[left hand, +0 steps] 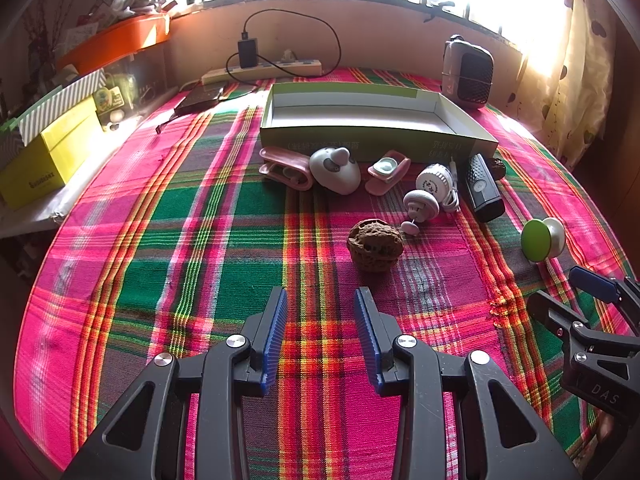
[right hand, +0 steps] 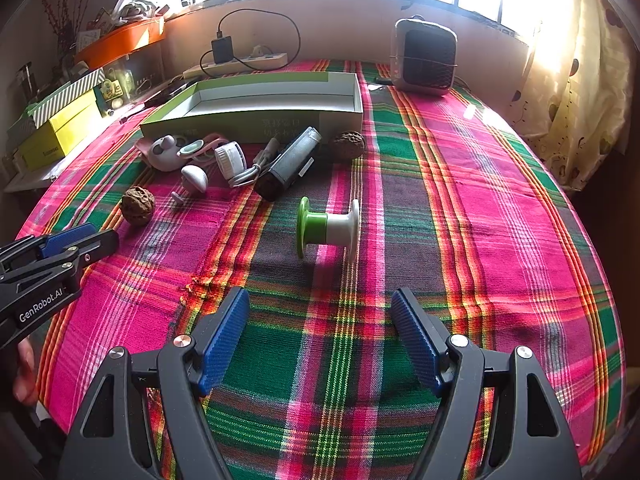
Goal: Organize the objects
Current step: 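Grasp the walnut with the left tool while the right tool grasps the green-white spool, then carry the walnut and the spool over the white tray with both tools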
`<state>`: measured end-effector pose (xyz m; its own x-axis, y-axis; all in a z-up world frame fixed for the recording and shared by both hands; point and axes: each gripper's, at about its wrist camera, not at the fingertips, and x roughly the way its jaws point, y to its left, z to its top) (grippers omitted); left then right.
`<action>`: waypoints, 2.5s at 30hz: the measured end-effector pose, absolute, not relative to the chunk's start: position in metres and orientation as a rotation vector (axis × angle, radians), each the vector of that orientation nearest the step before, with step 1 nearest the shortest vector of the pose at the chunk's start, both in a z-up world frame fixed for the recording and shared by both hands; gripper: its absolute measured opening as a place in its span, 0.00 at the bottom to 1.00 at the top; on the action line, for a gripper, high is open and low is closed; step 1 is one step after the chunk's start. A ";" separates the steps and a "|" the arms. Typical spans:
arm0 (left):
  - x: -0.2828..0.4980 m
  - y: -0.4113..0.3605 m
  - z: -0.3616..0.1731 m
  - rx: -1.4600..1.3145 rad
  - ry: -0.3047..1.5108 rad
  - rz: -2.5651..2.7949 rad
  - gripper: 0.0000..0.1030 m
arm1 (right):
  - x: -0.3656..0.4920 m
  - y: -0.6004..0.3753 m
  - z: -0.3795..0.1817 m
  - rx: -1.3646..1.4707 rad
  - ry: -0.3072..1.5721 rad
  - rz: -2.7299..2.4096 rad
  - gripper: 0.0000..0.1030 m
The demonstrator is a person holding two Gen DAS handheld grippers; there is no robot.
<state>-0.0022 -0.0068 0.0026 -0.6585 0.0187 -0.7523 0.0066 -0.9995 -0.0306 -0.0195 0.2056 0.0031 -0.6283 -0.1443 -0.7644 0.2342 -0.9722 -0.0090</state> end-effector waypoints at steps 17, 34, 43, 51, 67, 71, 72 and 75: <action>-0.019 -0.004 0.005 -1.252 -0.096 2.665 0.33 | -0.048 0.199 0.004 1.294 0.197 -2.579 0.72; -0.043 -0.001 0.005 -1.277 -0.044 2.667 0.35 | -0.072 0.206 0.005 1.330 0.194 -2.563 0.72; -0.045 -0.004 0.005 -1.271 -0.084 2.663 0.35 | -0.069 0.209 0.004 1.314 0.171 -2.604 0.70; -0.045 -0.002 0.005 -1.275 -0.087 2.665 0.34 | -0.068 0.214 0.007 1.303 0.154 -2.628 0.54; -0.047 -0.004 0.005 -1.302 -0.081 2.679 0.27 | -0.066 0.214 0.008 1.292 0.151 -2.626 0.32; -0.048 -0.003 0.006 -1.310 -0.075 2.672 0.27 | -0.068 0.213 0.010 1.281 0.140 -2.621 0.32; -0.049 -0.003 0.006 -1.310 -0.074 2.673 0.27 | -0.068 0.213 0.012 1.276 0.140 -2.622 0.32; -0.051 -0.004 0.011 -1.302 -0.080 2.674 0.27 | -0.070 0.211 0.017 1.256 0.141 -2.624 0.32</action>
<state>-0.0510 -0.0036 0.0110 -0.6056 0.1725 -0.7768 -0.1257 -0.9847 -0.1206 -0.0699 0.2109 0.0168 -0.6065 -0.1637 -0.7781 0.2459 -0.9692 0.0122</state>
